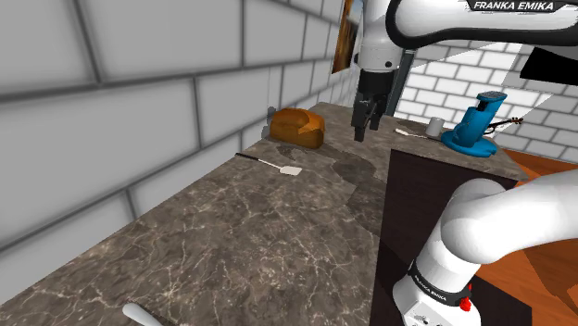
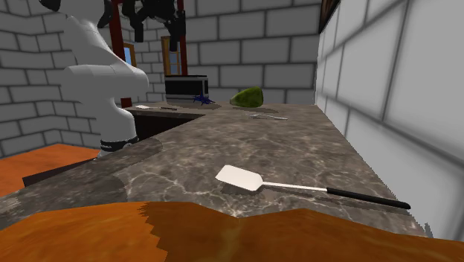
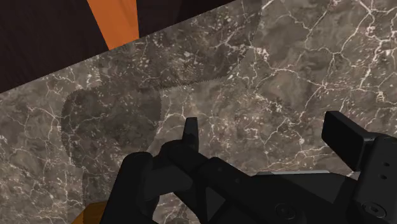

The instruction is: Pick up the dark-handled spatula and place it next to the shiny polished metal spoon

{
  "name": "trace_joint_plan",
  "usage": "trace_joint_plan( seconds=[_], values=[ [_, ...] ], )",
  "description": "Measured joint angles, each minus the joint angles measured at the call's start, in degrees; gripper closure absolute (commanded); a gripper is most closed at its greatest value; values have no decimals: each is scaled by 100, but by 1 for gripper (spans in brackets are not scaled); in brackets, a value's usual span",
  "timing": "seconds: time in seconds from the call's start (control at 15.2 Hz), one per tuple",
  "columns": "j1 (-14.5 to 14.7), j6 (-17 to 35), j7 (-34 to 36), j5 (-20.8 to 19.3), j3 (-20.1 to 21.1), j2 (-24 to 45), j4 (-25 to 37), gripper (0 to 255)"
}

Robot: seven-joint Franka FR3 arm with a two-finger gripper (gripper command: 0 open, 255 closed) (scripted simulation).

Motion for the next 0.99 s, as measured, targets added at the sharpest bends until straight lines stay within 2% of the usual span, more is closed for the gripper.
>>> trace_joint_plan(
  seconds=[0.13, 0.46, 0.99],
  values=[
    [0, 95, -25, -7, -16, 79, -8, 0],
    [3, 924, -278, -60, -173, 738, -63, 0],
    [22, 2347, -722, -56, -385, 2377, 362, 0]
  ],
)
